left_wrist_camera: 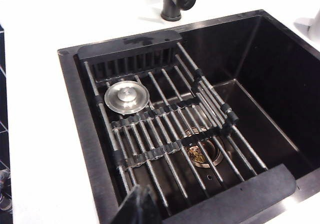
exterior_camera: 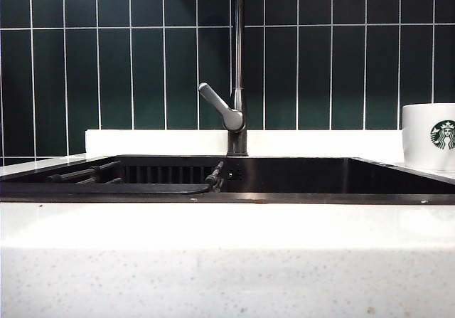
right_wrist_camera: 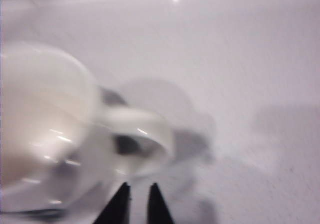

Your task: Pick up the mug next to the sink, go to the faucet to get some water, pour the water into the sink, and finally put the mug back to its place.

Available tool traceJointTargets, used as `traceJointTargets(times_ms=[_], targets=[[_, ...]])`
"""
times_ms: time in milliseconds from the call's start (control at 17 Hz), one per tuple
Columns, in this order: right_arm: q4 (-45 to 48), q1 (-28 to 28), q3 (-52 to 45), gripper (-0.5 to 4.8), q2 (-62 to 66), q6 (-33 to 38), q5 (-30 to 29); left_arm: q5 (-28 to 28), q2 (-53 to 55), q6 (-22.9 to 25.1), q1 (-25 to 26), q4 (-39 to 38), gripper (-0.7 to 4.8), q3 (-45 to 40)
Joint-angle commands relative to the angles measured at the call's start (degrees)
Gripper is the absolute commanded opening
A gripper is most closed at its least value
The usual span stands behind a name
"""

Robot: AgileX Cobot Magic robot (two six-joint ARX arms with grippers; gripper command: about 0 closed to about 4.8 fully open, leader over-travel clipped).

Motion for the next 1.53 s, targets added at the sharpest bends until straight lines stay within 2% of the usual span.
traceJointTargets(times_ms=[59,235,763,1232,1408,1525], targets=[[-5.6,2.7,0.3,0.61,-6.5,0.3,-0.2,0.4,0.0,-1.2,0.0,1.0,-0.02,0.1],[-14.6,6.4,0.3,0.51,-14.4,0.0,-1.1,-1.3,-0.1,-1.4,0.0,0.5,-0.04,0.0],[-21.9,7.3,0.1,0.39,-28.7,0.0,-0.5,-3.7,-0.9,-1.4,-0.1,-1.0,-0.04,-0.2],[-26.8,8.4,-7.8,0.21,-44.6,0.1,0.4,-4.7,-12.4,-2.5,-0.1,1.1,-0.04,-11.1],[-28.3,8.7,-13.3,0.21,-55.2,0.2,0.3,-4.9,-16.3,-3.4,-0.1,7.2,-0.04,-14.3],[-30.4,8.7,-16.3,0.22,-63.7,0.3,0.4,-7.3,-16.5,-4.1,-0.1,12.3,-0.03,-16.2]])
